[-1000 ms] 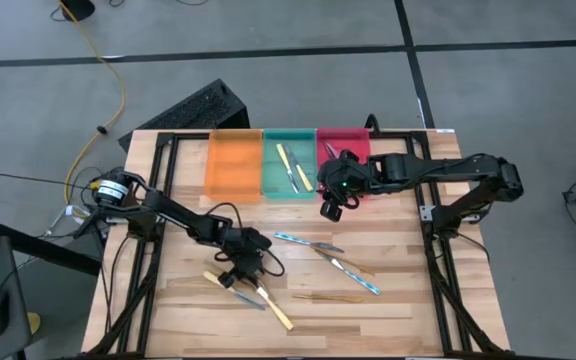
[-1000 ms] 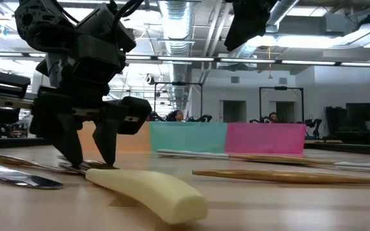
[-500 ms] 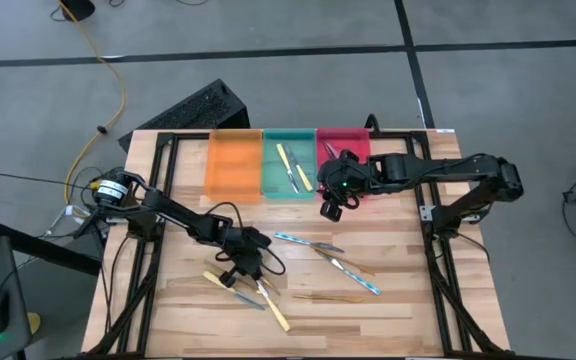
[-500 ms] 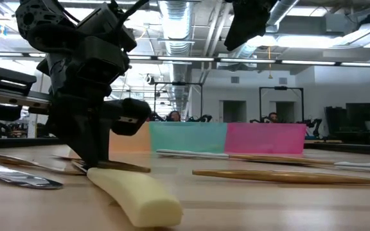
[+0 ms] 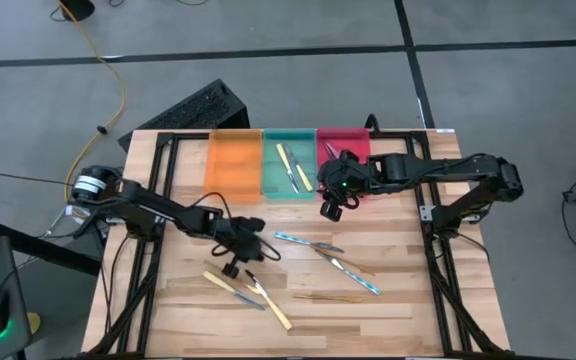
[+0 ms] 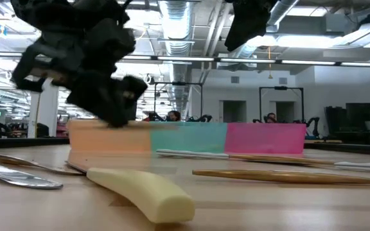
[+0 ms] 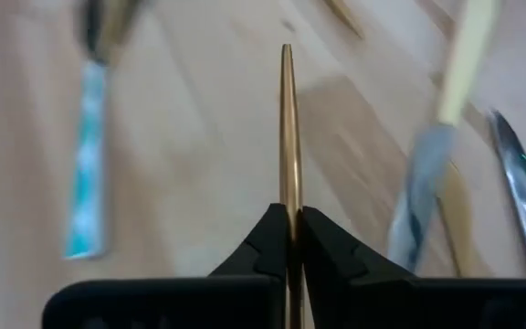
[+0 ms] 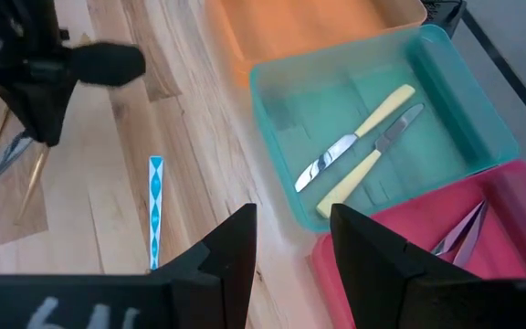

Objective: Sort silverware by color (type)
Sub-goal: Put the gold table knife into the orange bin

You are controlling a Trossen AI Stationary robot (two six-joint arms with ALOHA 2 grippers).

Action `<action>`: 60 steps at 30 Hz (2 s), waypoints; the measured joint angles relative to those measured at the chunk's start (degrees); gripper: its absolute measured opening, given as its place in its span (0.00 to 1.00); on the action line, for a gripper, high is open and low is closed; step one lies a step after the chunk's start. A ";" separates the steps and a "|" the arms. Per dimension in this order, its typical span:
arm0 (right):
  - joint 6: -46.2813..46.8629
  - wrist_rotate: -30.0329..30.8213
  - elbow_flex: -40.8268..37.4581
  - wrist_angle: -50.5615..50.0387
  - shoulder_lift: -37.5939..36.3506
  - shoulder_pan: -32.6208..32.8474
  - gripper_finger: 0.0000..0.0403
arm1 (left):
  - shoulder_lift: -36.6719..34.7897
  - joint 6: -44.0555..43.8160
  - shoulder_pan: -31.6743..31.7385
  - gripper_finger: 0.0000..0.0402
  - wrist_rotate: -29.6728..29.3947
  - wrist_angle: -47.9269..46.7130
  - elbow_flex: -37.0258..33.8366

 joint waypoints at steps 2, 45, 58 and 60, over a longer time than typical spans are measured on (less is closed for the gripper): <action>1.13 0.02 0.00 -0.25 0.00 0.00 0.41 | -2.62 -1.55 0.27 0.00 -3.04 -0.76 0.05; -4.72 -25.56 -6.12 87.99 21.26 -4.48 0.60 | -43.37 -9.23 1.44 0.00 -36.57 19.82 -7.96; -5.31 -25.73 -0.32 87.78 22.02 -5.18 0.63 | -43.32 -9.01 1.35 0.01 -35.98 19.78 -8.04; -5.86 -25.65 0.74 85.97 21.97 -5.15 0.63 | -43.32 -8.98 1.35 0.01 -35.98 19.78 -8.04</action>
